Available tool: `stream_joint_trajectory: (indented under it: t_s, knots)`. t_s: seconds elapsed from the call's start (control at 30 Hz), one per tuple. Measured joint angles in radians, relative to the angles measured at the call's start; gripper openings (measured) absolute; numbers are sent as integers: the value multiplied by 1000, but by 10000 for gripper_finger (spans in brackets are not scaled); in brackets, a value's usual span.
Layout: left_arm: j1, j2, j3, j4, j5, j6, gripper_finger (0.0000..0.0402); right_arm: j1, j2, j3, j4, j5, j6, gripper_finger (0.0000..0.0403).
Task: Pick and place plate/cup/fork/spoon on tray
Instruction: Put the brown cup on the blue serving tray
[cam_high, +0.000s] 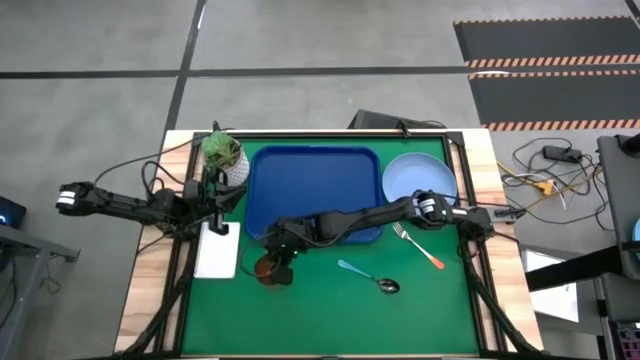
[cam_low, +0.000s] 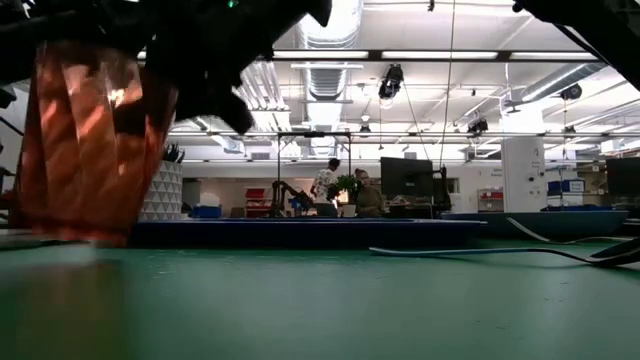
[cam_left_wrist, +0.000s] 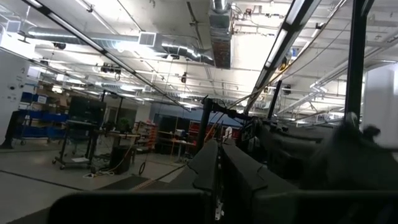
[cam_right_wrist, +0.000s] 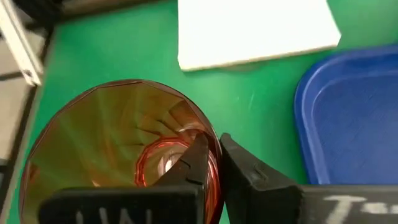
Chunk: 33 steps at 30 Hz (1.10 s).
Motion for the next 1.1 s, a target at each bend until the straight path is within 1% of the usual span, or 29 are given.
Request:
stream_joint_trajectory:
  t_s: [0.13,0.3,0.37,0.53,0.77,1.1]
  knots:
    - [0,6,0,1,0,0,2,-6,-64,0,-12,-26,2,14]
    - [0,9,0,1,0,0,2,-33,-151,0,-103,-25,1,14]
    - [0,13,0,0,0,0,2,-55,-178,0,-145,-8,5,14]
    - [0,12,0,1,0,0,2,-126,-218,0,-246,74,12,13]
    - [0,12,0,0,0,0,2,-271,-204,-7,-237,90,43,13]
    - [0,14,0,1,-31,0,2,-469,-76,-7,-188,91,63,13]
